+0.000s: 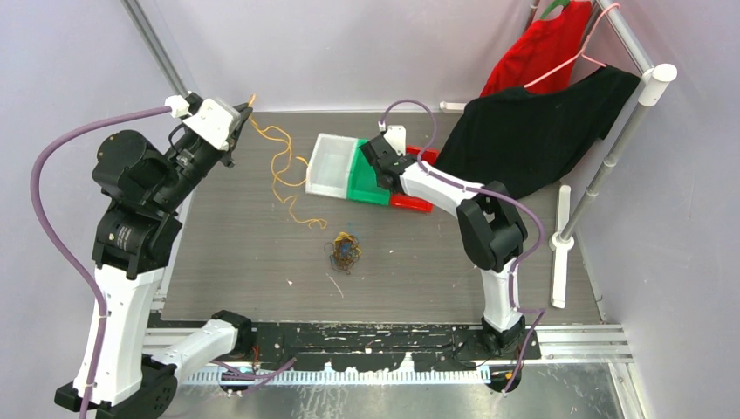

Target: Untangle the cables

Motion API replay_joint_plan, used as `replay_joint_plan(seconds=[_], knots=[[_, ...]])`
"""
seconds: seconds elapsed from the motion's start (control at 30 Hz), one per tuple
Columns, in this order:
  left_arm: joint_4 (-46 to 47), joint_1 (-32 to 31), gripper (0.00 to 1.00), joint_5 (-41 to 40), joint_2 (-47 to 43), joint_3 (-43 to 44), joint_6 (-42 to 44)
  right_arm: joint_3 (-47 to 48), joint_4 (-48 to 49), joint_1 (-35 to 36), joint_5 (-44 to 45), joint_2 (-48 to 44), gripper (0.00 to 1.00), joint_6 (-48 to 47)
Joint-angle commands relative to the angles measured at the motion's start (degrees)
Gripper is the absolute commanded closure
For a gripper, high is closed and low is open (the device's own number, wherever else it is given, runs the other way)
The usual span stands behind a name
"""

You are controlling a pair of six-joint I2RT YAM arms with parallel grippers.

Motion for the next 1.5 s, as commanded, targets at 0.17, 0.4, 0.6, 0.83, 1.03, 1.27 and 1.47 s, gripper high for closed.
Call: replay_joint_plan(seconds=[0.17, 0.4, 0.6, 0.83, 1.03, 1.27, 1.47], knots=[[1.08, -0.16, 1.00, -0.89, -0.02, 2.86, 0.28, 2.53, 4.29, 3.36, -4.35, 0.28, 0.78, -0.22], [0.92, -0.11, 1.00, -0.77, 0.21, 3.15, 0.09, 6.77, 0.50, 8.08, -0.46, 1.89, 0.78, 8.76], [0.72, -0.11, 1.00, -0.57, 0.32, 3.92, -0.12, 7.47, 1.38, 10.33, 1.18, 2.10, 0.67, 14.15], [3.32, -0.12, 1.00, 0.80, 2.39, 7.10, -2.86, 2.74, 7.04, 10.00, -1.05, -4.67, 0.23, 13.36], [14.57, -0.11, 1.00, 5.79, 5.20, 9.41, -8.08, -3.03, 12.48, 7.91, -5.37, -12.57, 0.12, 12.76], [30.17, -0.24, 1.00, 11.30, 10.65, 13.10, -18.15, -10.65, 16.84, 5.86, -7.88, -20.34, 0.12, 14.40], [36.79, -4.18, 1.00, 11.35, 15.04, 13.63, -21.44, -17.47, 17.81, 4.26, -5.01, -26.81, 0.13, 16.24]])
